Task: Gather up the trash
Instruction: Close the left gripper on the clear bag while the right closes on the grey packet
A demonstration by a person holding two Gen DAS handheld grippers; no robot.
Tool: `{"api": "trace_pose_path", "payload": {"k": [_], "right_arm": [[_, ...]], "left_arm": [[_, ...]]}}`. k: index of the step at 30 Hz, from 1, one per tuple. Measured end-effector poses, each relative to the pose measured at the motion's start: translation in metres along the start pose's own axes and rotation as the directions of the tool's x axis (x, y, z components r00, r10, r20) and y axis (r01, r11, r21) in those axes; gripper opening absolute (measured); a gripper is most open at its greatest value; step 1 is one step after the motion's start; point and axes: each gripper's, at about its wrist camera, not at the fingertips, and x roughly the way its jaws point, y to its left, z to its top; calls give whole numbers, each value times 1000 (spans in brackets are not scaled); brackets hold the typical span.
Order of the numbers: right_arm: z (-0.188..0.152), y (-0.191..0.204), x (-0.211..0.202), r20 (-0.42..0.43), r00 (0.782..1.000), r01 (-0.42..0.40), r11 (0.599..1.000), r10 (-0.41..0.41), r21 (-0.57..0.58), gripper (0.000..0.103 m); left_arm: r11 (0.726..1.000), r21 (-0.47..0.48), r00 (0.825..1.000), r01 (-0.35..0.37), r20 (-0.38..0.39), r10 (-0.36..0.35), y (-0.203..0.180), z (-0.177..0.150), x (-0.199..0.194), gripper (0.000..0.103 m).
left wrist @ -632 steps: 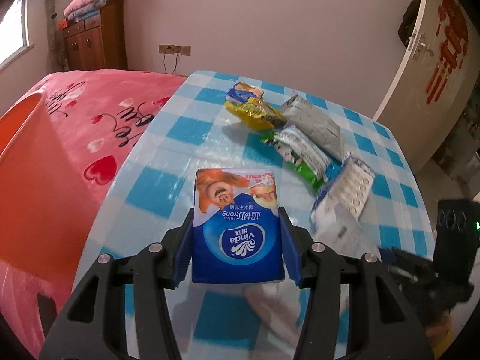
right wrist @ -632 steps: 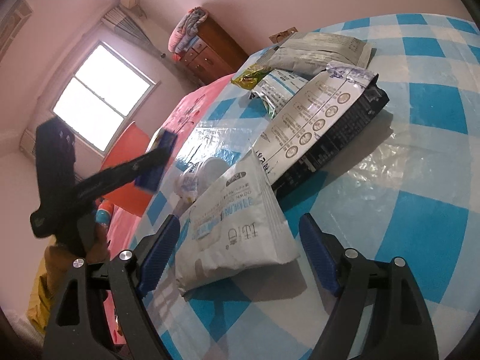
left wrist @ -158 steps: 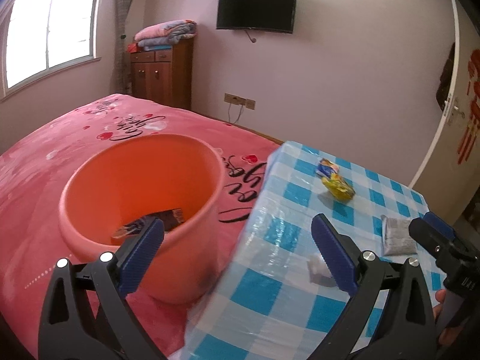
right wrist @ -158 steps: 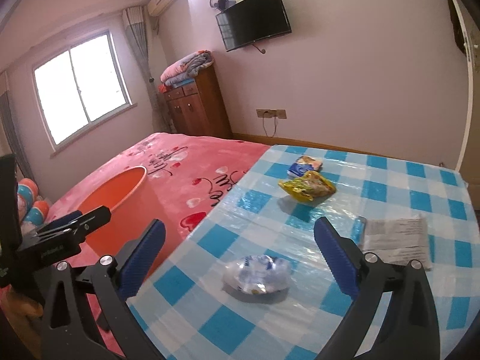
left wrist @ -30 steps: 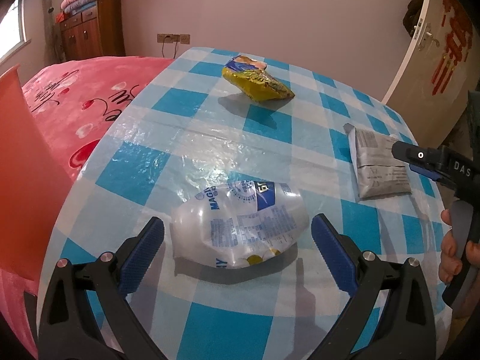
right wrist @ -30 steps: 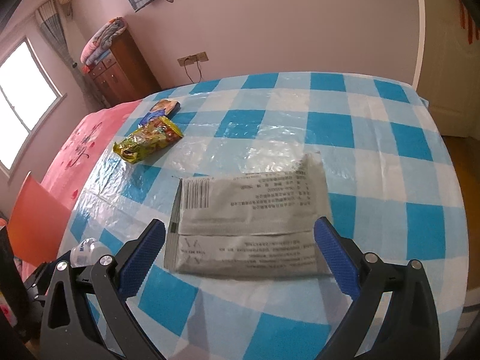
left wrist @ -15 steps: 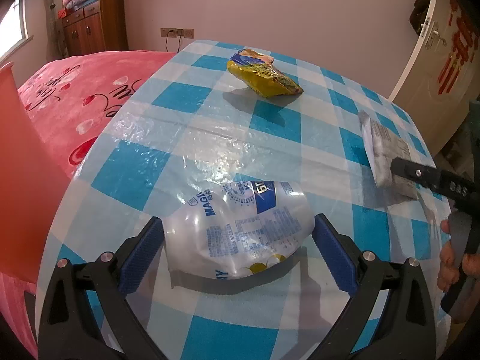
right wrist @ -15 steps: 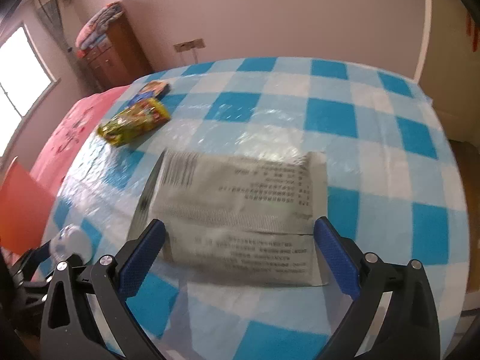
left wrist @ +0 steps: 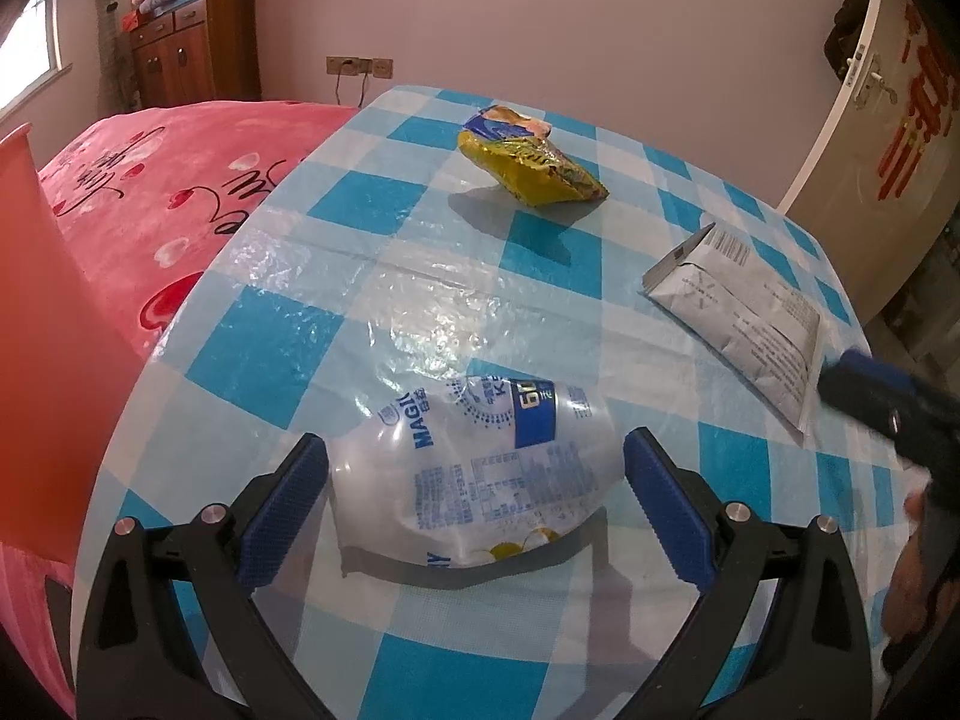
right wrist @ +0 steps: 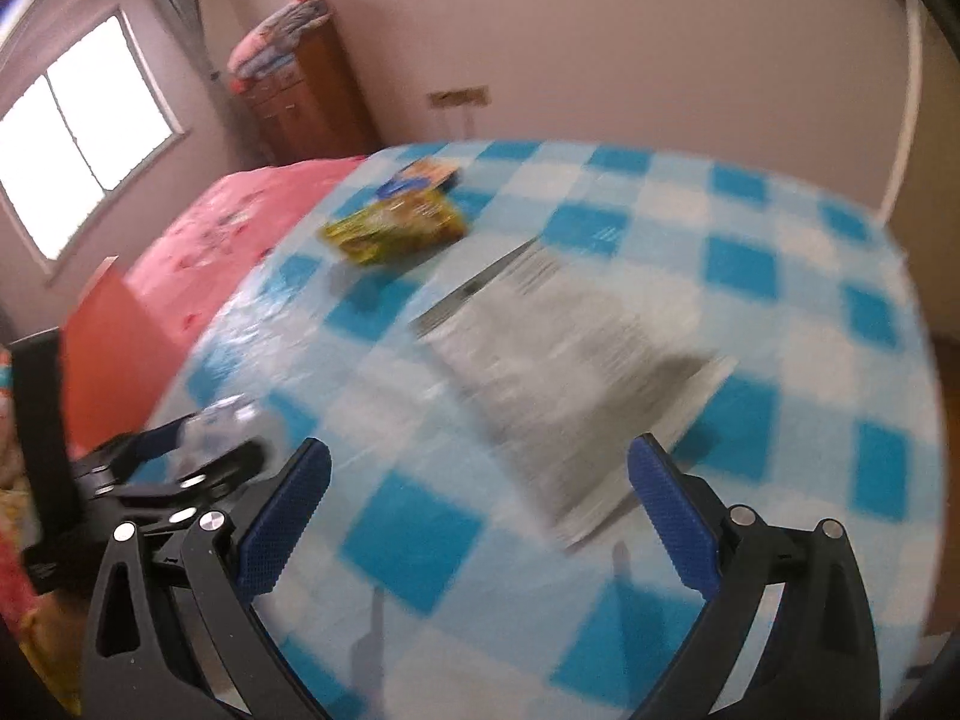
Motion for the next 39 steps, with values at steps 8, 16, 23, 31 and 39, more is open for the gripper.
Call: {"api": "trace_pose_path", "payload": {"k": [8,16,23,31,39], "right_arm": [[24,-19,29,9,996,89,992,-88,-90,98],[24,-8,59,-53,997,48,980,-59,-191,98],[10,0,70,-80,993,68,967,-91,-247,98],[17,-7,71,-82,996,30,988,-43,-154,98],[25,-12,73,-60,997,39,998,-42,-51,98]], "left_arm": [[999,7,999,-38,-10,39,-4,1,8,99],[999,0,999,-47,-6,47,-4,2,10,99],[999,-13,999,-43,6,43,-2,1,8,97],[999,-28,999,-32,10,32,-1,-1,6,97],[999,-32,999,-31,12,32,3,-4,3,97]]}}
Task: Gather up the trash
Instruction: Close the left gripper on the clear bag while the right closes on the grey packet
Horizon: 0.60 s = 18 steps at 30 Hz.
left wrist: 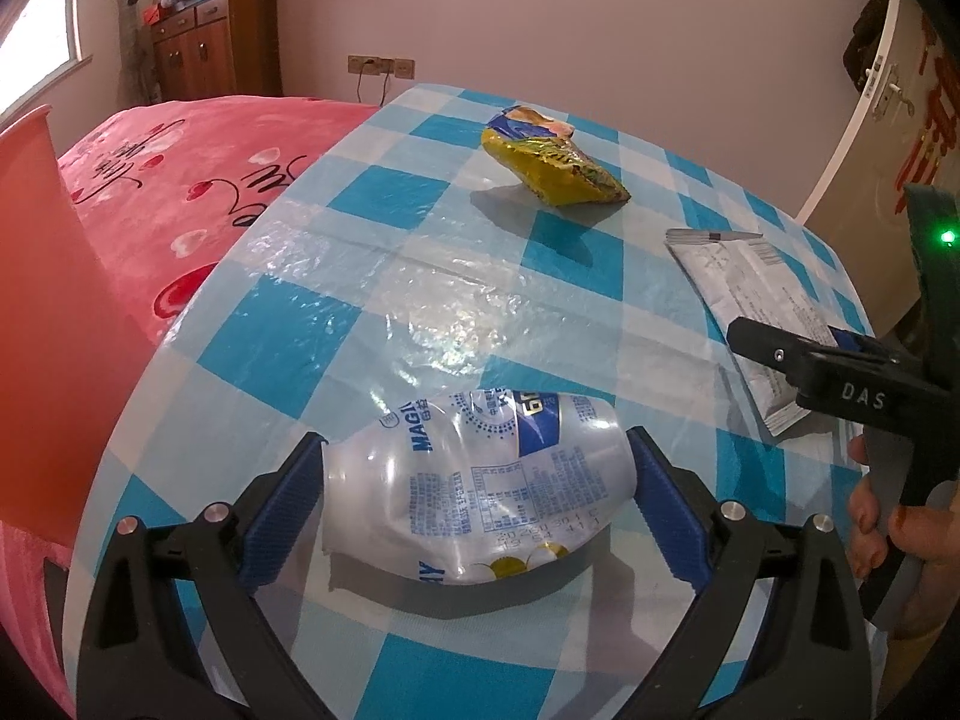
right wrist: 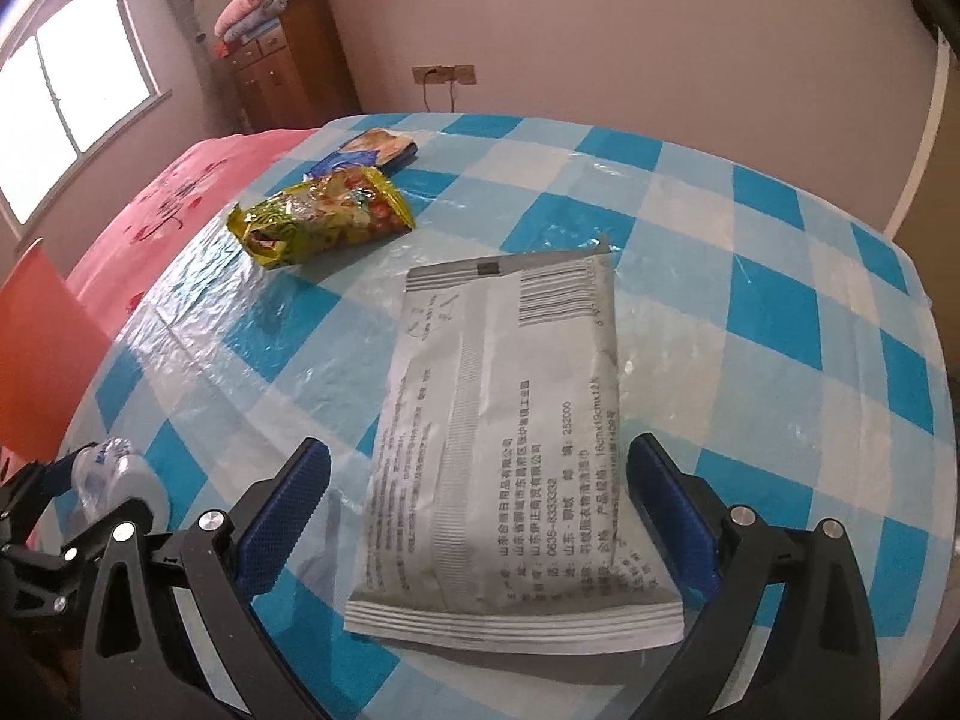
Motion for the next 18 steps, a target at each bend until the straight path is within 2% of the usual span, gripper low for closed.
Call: {"api": "trace_pose_path", "payload": {"k": [4,6,18], "right_arm": [[-4,4,0,11,999,43,999,-42,-16,95],[-6,5,-1,20,997,78,996,-78,-31,85],[-15,3,-10,35,997,68,998,-67,-14,75]], "left_arm": [[1000,7,1000,-7,17,7,2,-2,-6,97],[1000,12,1000,-11,24,11,3,-3,-9,97],[999,38,999,-16,38,14,4,-11,-21,97]]}}
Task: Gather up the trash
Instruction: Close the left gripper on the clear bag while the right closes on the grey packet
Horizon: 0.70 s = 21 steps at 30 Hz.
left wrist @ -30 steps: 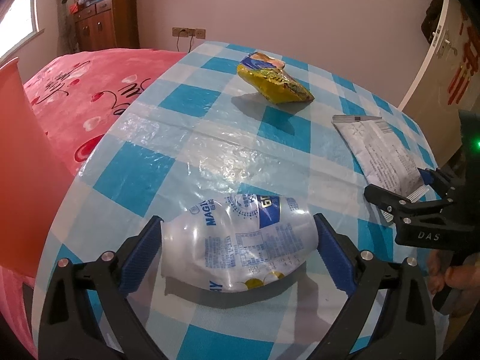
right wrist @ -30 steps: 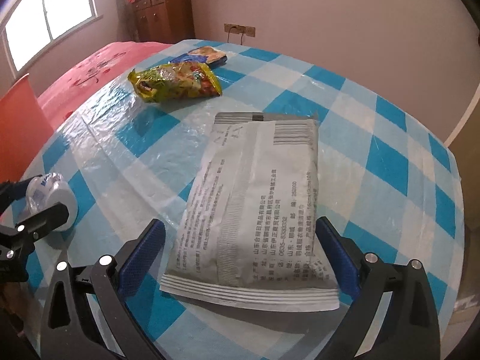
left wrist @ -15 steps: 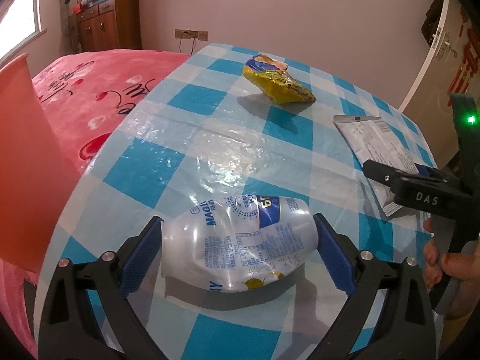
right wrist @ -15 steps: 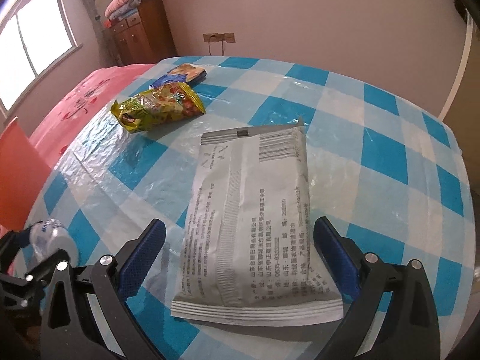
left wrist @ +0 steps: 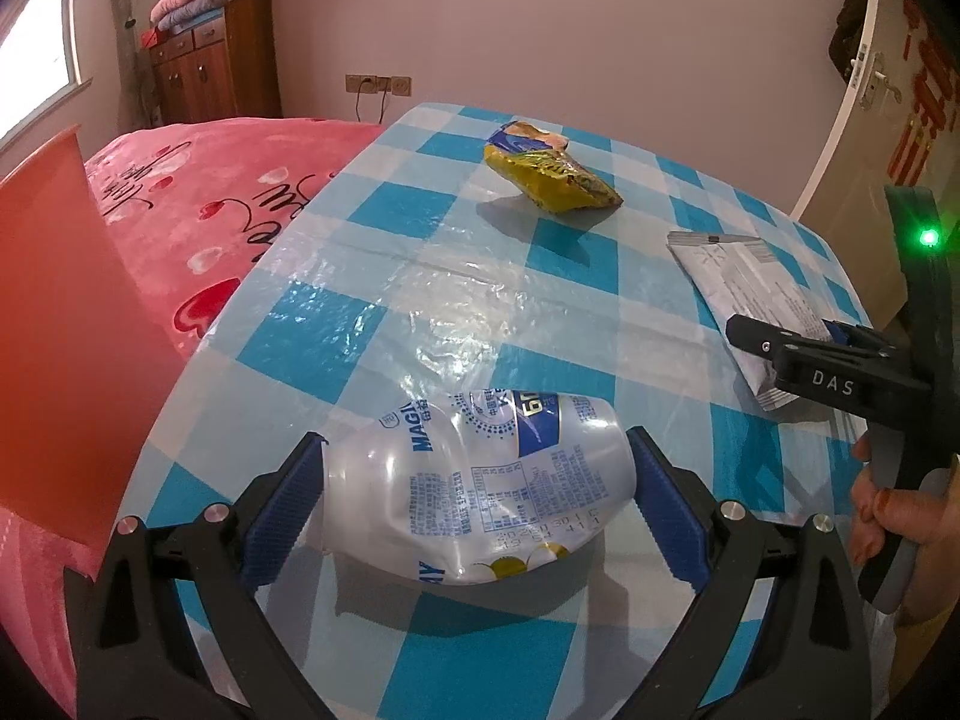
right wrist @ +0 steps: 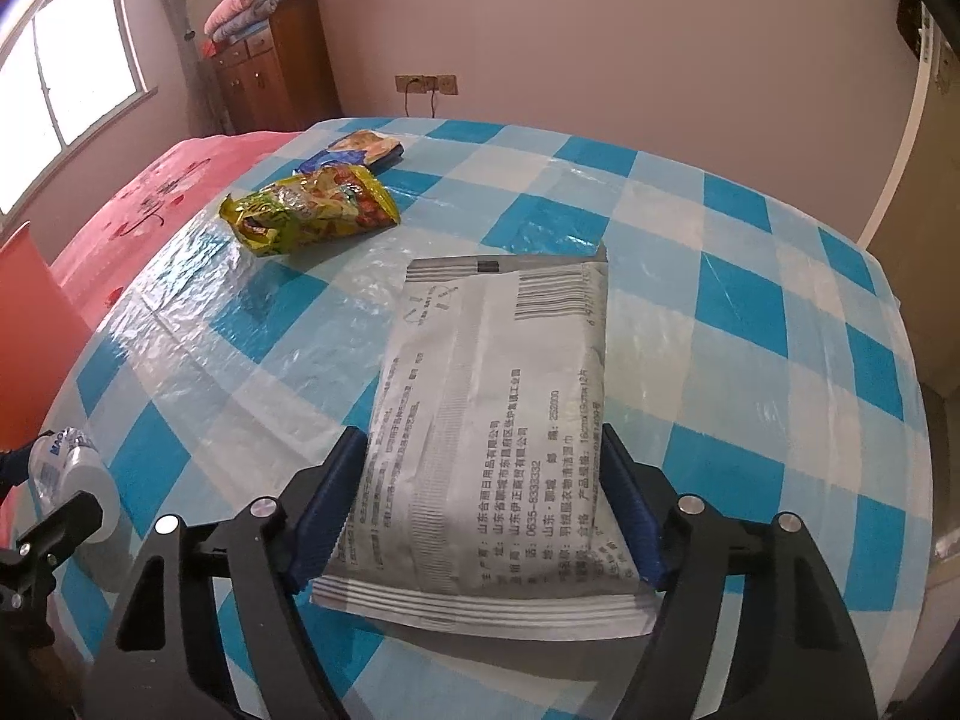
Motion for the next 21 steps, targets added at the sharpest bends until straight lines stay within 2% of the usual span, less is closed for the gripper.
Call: {"api": "trace_pose_path", "payload": {"k": [21], "right_arm": [[-38,-8,-39,40,999,-28,994,24,104,58]], "left_arm": [[999,36,999,29,21,-30,0,-15,-23,97]]}}
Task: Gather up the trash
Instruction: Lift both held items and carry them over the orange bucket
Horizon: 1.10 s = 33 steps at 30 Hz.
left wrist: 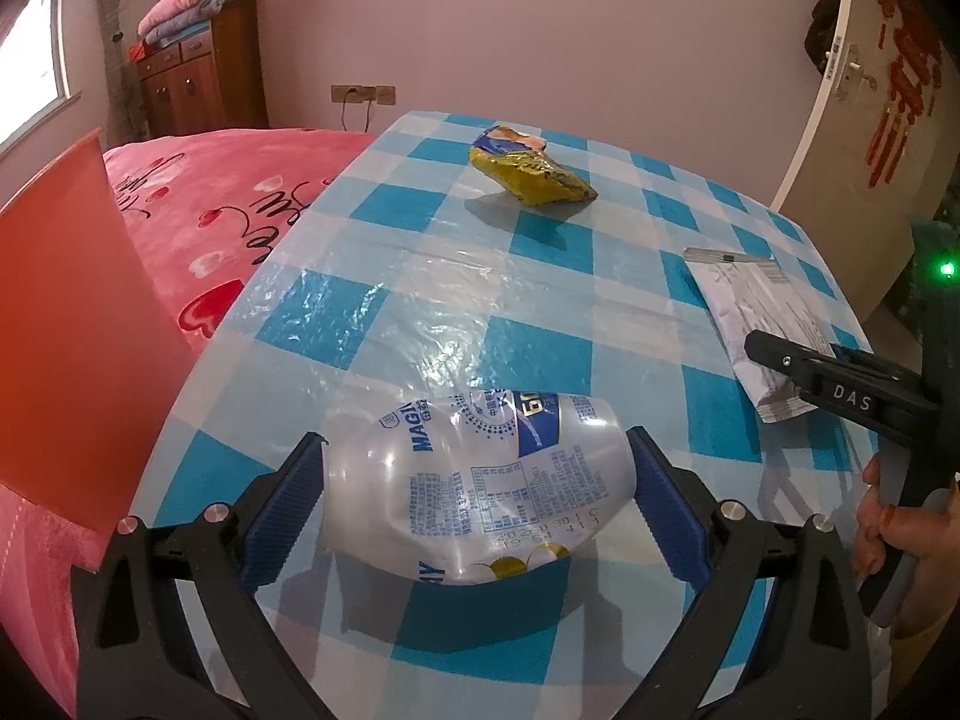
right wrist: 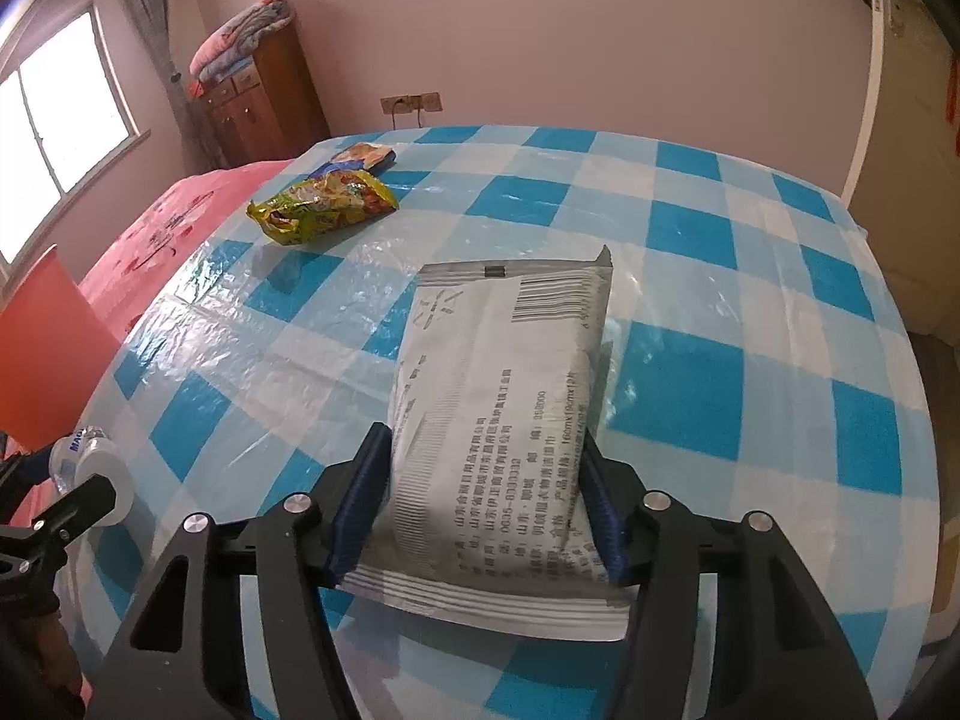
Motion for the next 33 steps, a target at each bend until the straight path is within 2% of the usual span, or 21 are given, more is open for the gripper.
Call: {"api": "trace_pose_path", "payload": {"k": [18,25,33], "right_arm": [[-15,8,-46,62,998,0,1000,-1,14,55],[-9,28,-62,79,996,-40,999,40,-8,54],[2,55,-76,85,989,-116,993,117,-25,55]], "left_arm": [[1000,14,998,19,58,-20,10,-7,-33,97],[1000,5,995,25,96,-25,18,-4,-51,97],[1000,0,987,-5,159,5,33,7,-75,97]]}}
